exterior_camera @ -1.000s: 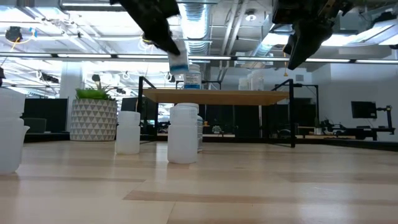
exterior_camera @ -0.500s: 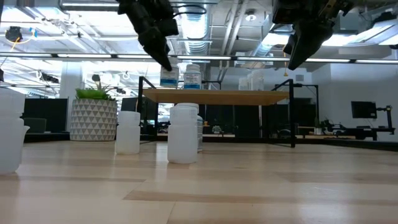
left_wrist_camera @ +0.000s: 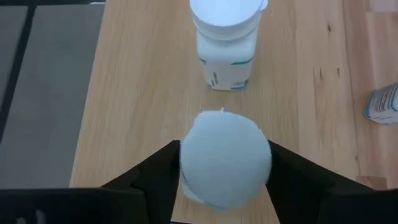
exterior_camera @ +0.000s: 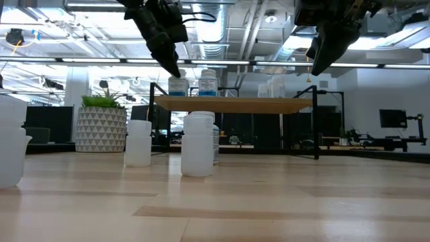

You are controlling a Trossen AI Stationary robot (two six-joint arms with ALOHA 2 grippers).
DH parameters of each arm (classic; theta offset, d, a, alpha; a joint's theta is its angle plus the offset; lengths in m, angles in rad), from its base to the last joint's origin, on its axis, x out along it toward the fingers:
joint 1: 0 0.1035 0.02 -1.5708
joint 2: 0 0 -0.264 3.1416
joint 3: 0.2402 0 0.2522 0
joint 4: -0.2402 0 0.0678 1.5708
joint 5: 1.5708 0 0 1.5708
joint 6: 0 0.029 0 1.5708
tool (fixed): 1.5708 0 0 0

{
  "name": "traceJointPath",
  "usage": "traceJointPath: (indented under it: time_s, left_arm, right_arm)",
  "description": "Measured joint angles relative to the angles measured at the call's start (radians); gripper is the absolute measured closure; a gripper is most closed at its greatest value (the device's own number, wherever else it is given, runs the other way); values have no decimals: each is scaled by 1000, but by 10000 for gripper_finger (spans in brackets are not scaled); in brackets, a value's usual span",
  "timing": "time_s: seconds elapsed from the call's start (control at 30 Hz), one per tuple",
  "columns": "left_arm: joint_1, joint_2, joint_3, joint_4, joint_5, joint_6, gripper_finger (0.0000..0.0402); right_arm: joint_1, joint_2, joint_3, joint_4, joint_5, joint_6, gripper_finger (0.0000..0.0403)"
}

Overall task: Pick and place medicine bottles onto shelf by color
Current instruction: Put the bottom blue pill bottle on the shelf

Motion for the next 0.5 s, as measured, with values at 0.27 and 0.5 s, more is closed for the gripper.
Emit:
traceJointPath:
  time_s: [0.27,0.5]
  left_arm:
    - [0,0,0,32,-1,-6,185]
    - [-6,-4,74,13,-2,-10,185]
  right_arm:
    - [0,0,0,0,0,1,344]
    - [0,0,0,0,0,1,344]
